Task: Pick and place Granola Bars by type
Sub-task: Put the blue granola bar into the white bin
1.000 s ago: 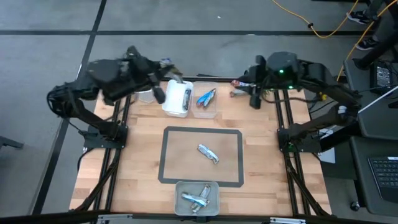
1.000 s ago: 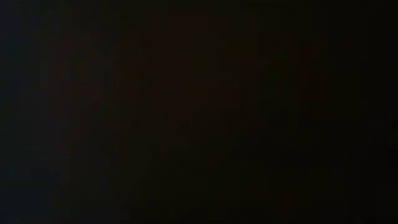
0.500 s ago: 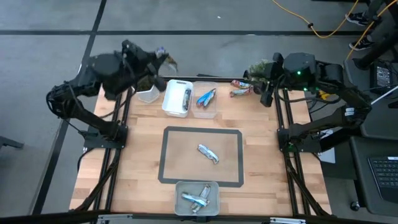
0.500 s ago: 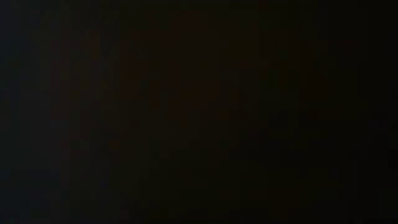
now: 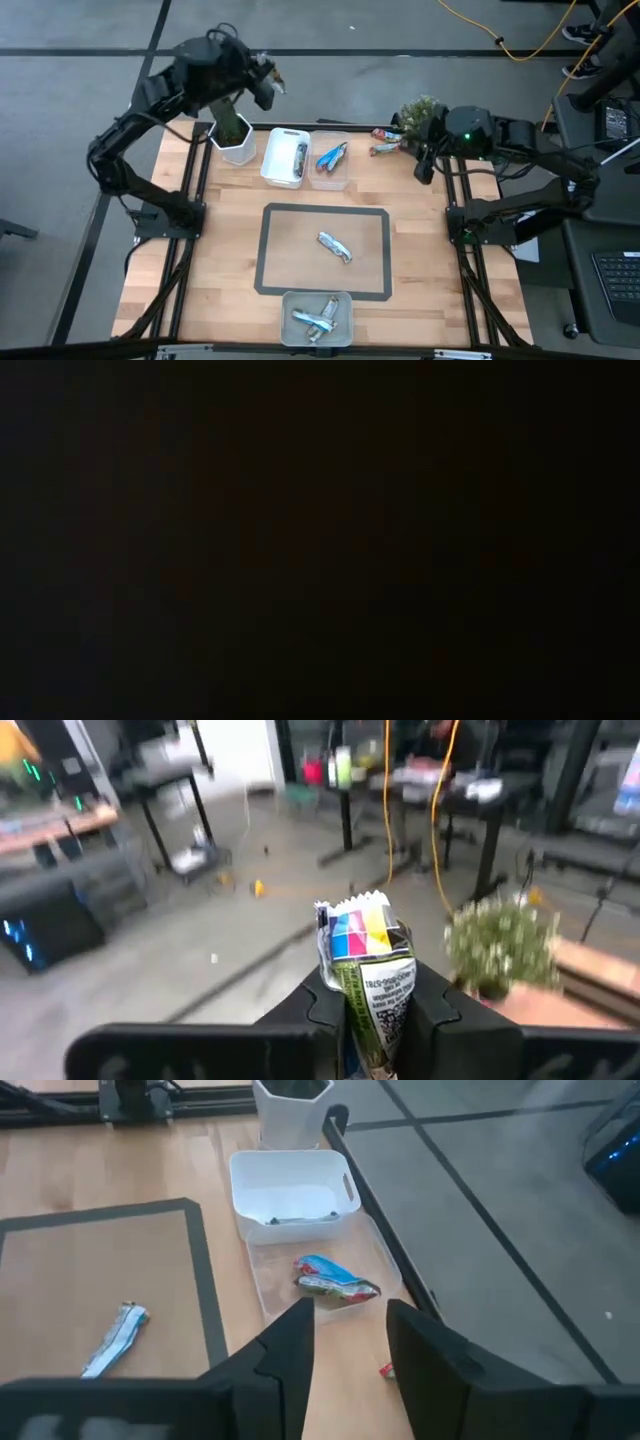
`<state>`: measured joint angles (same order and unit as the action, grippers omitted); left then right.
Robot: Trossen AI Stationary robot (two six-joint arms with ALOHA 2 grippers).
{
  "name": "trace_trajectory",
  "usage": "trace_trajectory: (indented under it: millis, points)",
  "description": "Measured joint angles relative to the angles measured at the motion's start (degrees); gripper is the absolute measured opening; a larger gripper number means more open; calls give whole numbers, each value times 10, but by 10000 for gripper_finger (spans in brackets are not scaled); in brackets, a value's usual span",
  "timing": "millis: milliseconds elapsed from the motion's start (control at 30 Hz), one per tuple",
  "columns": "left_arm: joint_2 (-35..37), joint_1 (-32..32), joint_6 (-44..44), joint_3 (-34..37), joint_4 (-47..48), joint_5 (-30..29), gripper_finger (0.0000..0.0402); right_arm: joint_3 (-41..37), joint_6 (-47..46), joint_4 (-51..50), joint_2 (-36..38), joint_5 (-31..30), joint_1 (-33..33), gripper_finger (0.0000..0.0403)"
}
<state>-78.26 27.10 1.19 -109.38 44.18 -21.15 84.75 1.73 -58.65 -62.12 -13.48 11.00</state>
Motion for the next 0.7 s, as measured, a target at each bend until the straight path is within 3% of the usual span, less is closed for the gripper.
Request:
trace_trajectory:
  millis: [167, 267, 500, 700]
  points:
    - [-21, 23, 47, 28, 120, 3, 35, -71, -17, 50, 41, 0, 0, 130]
    - [-26, 30, 92, 97, 165, 9, 40, -110, -19, 82, 64, 0, 0, 130]
    - [-25, 25, 139, 301, 79, 82, 35, -165, -25, 147, 88, 1, -1, 130]
    - [-25, 33, 166, 368, -3, 123, 47, -166, -1, 150, 85, 1, -1, 130]
